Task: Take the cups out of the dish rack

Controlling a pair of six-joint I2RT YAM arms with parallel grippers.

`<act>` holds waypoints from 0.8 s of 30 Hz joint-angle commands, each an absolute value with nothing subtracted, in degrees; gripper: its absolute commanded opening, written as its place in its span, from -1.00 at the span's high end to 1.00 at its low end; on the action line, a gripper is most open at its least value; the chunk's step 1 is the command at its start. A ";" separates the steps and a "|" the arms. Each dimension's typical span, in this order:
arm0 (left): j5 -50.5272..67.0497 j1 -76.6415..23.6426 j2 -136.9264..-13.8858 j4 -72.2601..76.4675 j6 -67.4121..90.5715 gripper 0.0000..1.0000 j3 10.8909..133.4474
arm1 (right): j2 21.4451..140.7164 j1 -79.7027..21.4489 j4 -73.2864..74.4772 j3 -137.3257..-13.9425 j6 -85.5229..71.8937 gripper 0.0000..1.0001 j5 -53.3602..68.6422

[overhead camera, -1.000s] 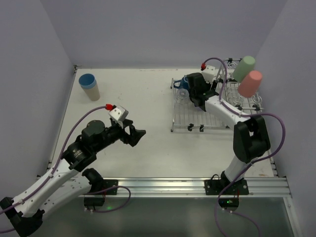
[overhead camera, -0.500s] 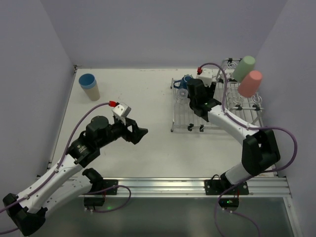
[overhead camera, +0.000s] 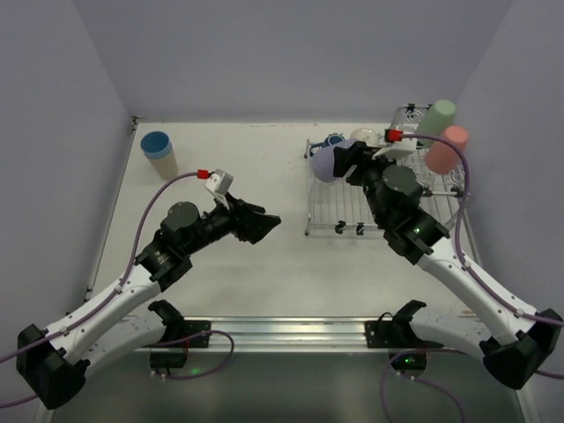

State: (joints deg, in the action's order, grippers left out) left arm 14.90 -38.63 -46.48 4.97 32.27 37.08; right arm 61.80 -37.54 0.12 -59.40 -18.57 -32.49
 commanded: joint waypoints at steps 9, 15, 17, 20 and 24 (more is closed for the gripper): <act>21.97 -38.32 -58.97 37.43 50.88 -0.48 33.93 | 54.58 -37.70 -22.39 -45.27 -42.27 0.10 4.29; 19.69 -38.50 -59.33 40.16 51.42 -0.41 32.43 | 55.19 -37.62 -27.07 -41.57 -46.40 0.10 10.02; 19.08 -38.58 -58.45 40.34 51.15 -0.34 31.91 | 55.46 -37.70 -27.68 -40.87 -47.45 0.10 11.16; 18.19 -38.58 -57.22 40.52 50.63 -0.10 31.46 | 55.55 -37.71 -28.39 -39.90 -48.51 0.10 10.90; 15.13 -38.67 -54.15 40.61 48.70 0.78 31.38 | 57.65 -37.62 -32.41 -37.28 -52.90 0.07 13.09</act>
